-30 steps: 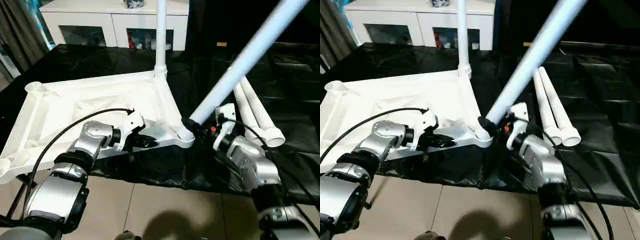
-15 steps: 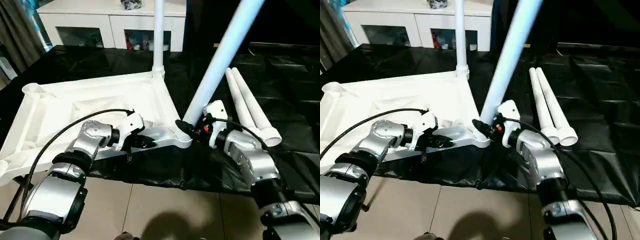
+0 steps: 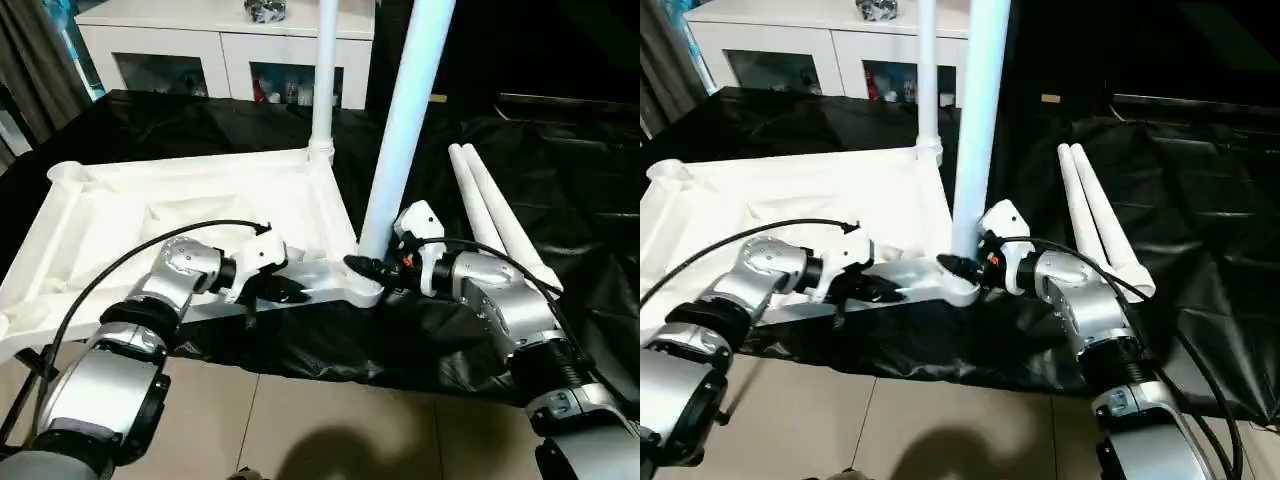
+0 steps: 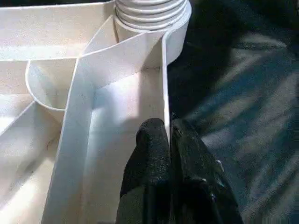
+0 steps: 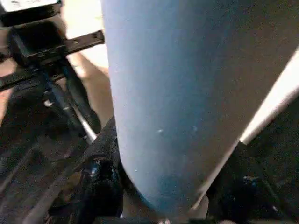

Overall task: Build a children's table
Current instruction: Insert table leg to table base

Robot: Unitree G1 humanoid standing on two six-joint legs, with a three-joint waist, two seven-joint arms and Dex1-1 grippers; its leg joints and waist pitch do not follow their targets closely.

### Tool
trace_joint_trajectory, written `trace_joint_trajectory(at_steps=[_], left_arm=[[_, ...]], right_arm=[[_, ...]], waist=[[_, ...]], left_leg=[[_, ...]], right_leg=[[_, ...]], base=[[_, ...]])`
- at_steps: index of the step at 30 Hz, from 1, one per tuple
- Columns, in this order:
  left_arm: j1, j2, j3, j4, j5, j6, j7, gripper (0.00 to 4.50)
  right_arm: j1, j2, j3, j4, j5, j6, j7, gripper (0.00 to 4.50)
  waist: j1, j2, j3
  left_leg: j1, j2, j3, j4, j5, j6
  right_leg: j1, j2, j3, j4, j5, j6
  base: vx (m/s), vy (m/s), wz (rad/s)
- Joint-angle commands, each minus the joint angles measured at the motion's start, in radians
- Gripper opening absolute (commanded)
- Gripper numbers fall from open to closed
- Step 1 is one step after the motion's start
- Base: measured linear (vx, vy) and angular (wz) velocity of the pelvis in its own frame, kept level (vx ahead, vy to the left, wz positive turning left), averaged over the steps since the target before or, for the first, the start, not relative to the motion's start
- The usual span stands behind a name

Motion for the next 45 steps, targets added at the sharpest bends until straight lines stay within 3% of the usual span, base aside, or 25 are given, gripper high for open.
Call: trace_joint_trajectory(at_steps=[1,5,10,11,13,16,18,19,20,21,22,26,33,34,35,40,43,45], left_arm=[[-0.039,-0.012,-0.018,-0.006,0.011,-0.033,-0.037,0.0],[-0.053,-0.017,-0.024,0.001,0.014,-0.046,-0.067,0.0],[-0.077,-0.023,-0.028,0.014,0.02,-0.046,-0.09,0.0],[-0.086,-0.023,-0.029,0.019,0.024,-0.042,-0.071,0.0],[-0.096,-0.027,-0.017,0.026,0.019,-0.027,-0.044,0.0],[-0.107,-0.045,0.015,0.029,-0.005,0.031,0.019,0.0],[-0.11,-0.055,0.026,0.027,-0.013,0.051,0.06,0.0],[-0.114,-0.061,0.03,0.028,-0.013,0.073,0.104,0.0],[-0.114,-0.061,0.03,0.028,-0.013,0.073,0.104,0.0],[-0.115,-0.068,0.035,0.026,-0.013,0.089,0.138,0.0],[-0.116,-0.08,0.044,0.022,-0.011,0.109,0.188,0.0],[-0.111,-0.106,0.052,0.004,-0.017,0.137,0.235,0.0],[-0.079,-0.149,0.043,-0.047,-0.013,0.166,0.299,0.0],[-0.071,-0.152,0.041,-0.054,-0.009,0.163,0.3,0.0],[-0.06,-0.153,0.036,-0.065,-0.001,0.159,0.297,0.0],[-0.051,-0.149,0.035,-0.075,-0.001,0.148,0.29,0.0],[-0.047,-0.139,0.033,-0.086,-0.005,0.123,0.271,0.0],[-0.048,-0.137,0.032,-0.086,-0.006,0.117,0.264,0.0]], right_arm=[[0.047,0.008,0.101,0.08,-0.043,0.038,0.063,1.88],[0.053,-0.001,0.114,0.075,-0.045,0.027,0.109,1.88],[0.074,-0.018,0.145,0.043,-0.04,0.022,0.184,1.88],[0.075,-0.016,0.147,0.046,-0.047,0.015,0.189,1.88],[0.071,-0.008,0.141,0.061,-0.054,0.006,0.177,1.88],[0.029,0.04,0.084,0.152,-0.079,-0.03,0.01,1.88],[0.001,0.069,0.045,0.207,-0.093,-0.045,-0.109,1.88],[-0.018,0.088,0.017,0.239,-0.096,-0.047,-0.194,1.88],[-0.018,0.088,0.017,0.24,-0.096,-0.047,-0.195,1.88],[-0.033,0.102,-0.009,0.262,-0.09,-0.036,-0.259,1.88],[-0.053,0.124,-0.047,0.295,-0.078,-0.018,-0.349,1.88],[-0.085,0.155,-0.091,0.36,-0.068,-0.003,-0.486,1.88],[-0.125,0.205,-0.114,0.445,-0.071,-0.022,-0.585,1.88],[-0.128,0.212,-0.112,0.452,-0.077,-0.026,-0.589,1.88],[-0.138,0.221,-0.108,0.469,-0.087,-0.037,-0.6,1.88],[-0.151,0.234,-0.114,0.481,-0.079,-0.074,-0.606,1.88],[-0.166,0.241,-0.143,0.475,-0.052,-0.147,-0.565,2.61],[-0.167,0.237,-0.146,0.465,-0.044,-0.157,-0.538,2.63]], waist=[[0.002,0.0,-0.05],[0.003,0.004,-0.049],[0.007,0.003,-0.051],[0.008,0.012,-0.052],[0.008,0.006,-0.049],[0.006,0.007,-0.046],[-0.005,0.008,-0.04],[-0.01,0.001,-0.039],[-0.012,0.003,-0.039],[-0.017,-0.001,-0.037],[-0.018,-0.001,-0.038],[-0.03,0.001,-0.037],[-0.032,0.001,-0.041],[-0.032,-0.007,-0.042],[-0.031,-0.002,-0.043],[-0.033,-0.002,-0.04],[-0.035,-0.001,-0.04],[-0.034,-0.001,-0.042]], left_leg=[[0.014,0.047,-0.015,-0.078,-0.251,0.022],[0.017,0.049,-0.017,-0.08,-0.278,0.013],[0.016,0.052,-0.018,-0.081,-0.264,0.02],[0.016,0.052,-0.019,-0.081,-0.263,0.018],[0.018,0.05,-0.017,-0.082,-0.283,0.012],[0.022,0.05,-0.018,-0.083,-0.313,0.0],[0.026,0.046,-0.024,-0.085,-0.358,-0.024],[0.028,0.043,-0.028,-0.086,-0.367,-0.03],[0.027,0.044,-0.03,-0.087,-0.368,-0.031],[0.022,0.043,-0.032,-0.089,-0.366,-0.026],[0.026,0.044,-0.032,-0.089,-0.366,-0.025],[0.029,0.042,-0.03,-0.088,-0.385,-0.021],[0.02,0.044,-0.026,-0.089,-0.344,-0.008],[0.019,0.045,-0.023,-0.089,-0.332,-0.004],[0.017,0.046,-0.024,-0.09,-0.318,-0.004],[0.017,0.044,-0.022,-0.091,-0.323,-0.002],[0.019,0.046,-0.023,-0.091,-0.338,-0.005],[0.019,0.045,-0.022,-0.09,-0.328,-0.003]], right_leg=[[0.046,-0.093,0.051,-0.082,-0.26,-0.212],[0.045,-0.094,0.052,-0.087,-0.307,-0.205],[0.047,-0.094,0.053,-0.082,-0.251,-0.217],[0.046,-0.094,0.052,-0.08,-0.242,-0.224],[0.045,-0.093,0.052,-0.084,-0.266,-0.223],[0.04,-0.097,0.052,-0.09,-0.331,-0.217],[0.034,-0.1,0.05,-0.1,-0.439,-0.196],[0.033,-0.101,0.048,-0.104,-0.502,-0.172],[0.033,-0.103,0.048,-0.107,-0.523,-0.162],[0.035,-0.1,0.046,-0.113,-0.546,-0.142],[0.03,-0.101,0.048,-0.114,-0.549,-0.137],[0.023,-0.098,0.049,-0.117,-0.525,-0.147],[0.03,-0.096,0.054,-0.103,-0.393,-0.186],[0.032,-0.095,0.055,-0.102,-0.368,-0.19],[0.033,-0.097,0.056,-0.096,-0.345,-0.199],[0.034,-0.096,0.056,-0.099,-0.357,-0.196],[0.031,-0.097,0.057,-0.102,-0.381,-0.19],[0.032,-0.097,0.058,-0.101,-0.366,-0.194]], base=[[0.0,0.0,0.0],[0.0,0.0,0.0],[0.0,0.0,0.0],[0.0,0.0,0.0],[0.0,0.0,0.0],[0.0,0.0,0.0],[0.0,0.0,0.0],[0.0,0.0,0.0],[0.0,0.0,0.0],[0.0,0.0,0.0],[0.0,0.0,0.0],[0.0,0.0,0.0],[0.0,0.0,0.0],[0.0,0.0,0.0],[0.0,0.0,0.0],[0.0,0.0,0.0],[0.0,0.0,0.0],[0.0,0.0,0.0]])
